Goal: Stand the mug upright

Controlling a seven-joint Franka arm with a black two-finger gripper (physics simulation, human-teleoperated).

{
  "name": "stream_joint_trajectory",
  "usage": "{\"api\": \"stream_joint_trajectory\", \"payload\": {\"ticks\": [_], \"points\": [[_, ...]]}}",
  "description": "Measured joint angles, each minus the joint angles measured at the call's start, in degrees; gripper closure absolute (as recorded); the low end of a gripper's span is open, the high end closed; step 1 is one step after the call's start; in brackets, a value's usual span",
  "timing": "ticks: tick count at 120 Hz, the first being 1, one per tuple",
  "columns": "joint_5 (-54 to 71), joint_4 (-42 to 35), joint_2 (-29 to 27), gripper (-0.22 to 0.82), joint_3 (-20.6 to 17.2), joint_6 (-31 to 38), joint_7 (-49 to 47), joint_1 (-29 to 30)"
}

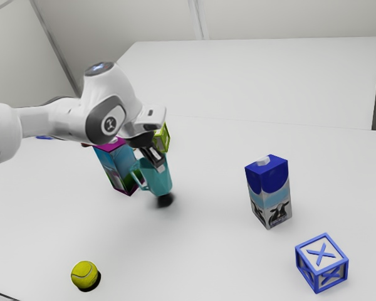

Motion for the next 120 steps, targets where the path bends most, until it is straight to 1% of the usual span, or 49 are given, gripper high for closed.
{"api": "stream_joint_trajectory", "payload": {"ticks": [35, 53, 82, 105, 120], "points": [[1.31, 2.55, 4.94, 0.79, 0.06, 5.55, -0.51, -1.71], [1.38, 3.73, 7.20, 0.79, 0.04, 7.43, -0.68, -1.39], [1.23, 3.45, 8.67, 0.79, 0.03, 8.84, -0.91, -1.03], [1.18, 3.27, 8.79, 0.79, 0.03, 8.83, -1.09, -1.07], [0.98, 3.26, 8.85, 0.63, 0.02, 8.77, -0.99, -1.02]]}}
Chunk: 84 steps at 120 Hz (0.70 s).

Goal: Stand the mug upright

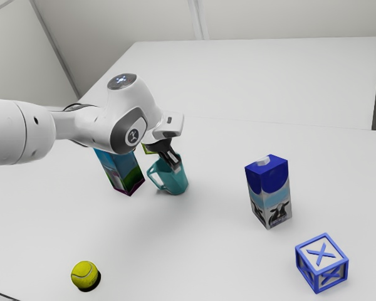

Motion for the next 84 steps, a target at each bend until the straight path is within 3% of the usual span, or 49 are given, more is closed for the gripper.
{"api": "stream_joint_trajectory", "payload": {"ticks": [16, 32, 37, 46, 52, 66, 84], "points": [[-0.23, 0.35, -1.72, 0.35, -0.03, -0.31, 0.06, -0.05], [-0.49, 6.25, -4.83, 0.19, -0.09, -4.56, -0.93, -0.11], [-0.54, 10.15, -3.93, 0.15, -0.56, -7.14, -1.27, 0.55], [-0.55, 18.51, -0.50, 0.11, -7.66, -13.00, -1.79, 9.09], [-0.47, 21.34, 0.05, 0.09, -9.99, -16.47, -2.08, 13.51], [-0.35, 30.30, -0.09, 0.05, -10.37, -26.56, -2.77, 17.53], [-0.09, 36.83, 1.74, 0.02, -9.58, -37.04, -3.52, 17.64]]}}
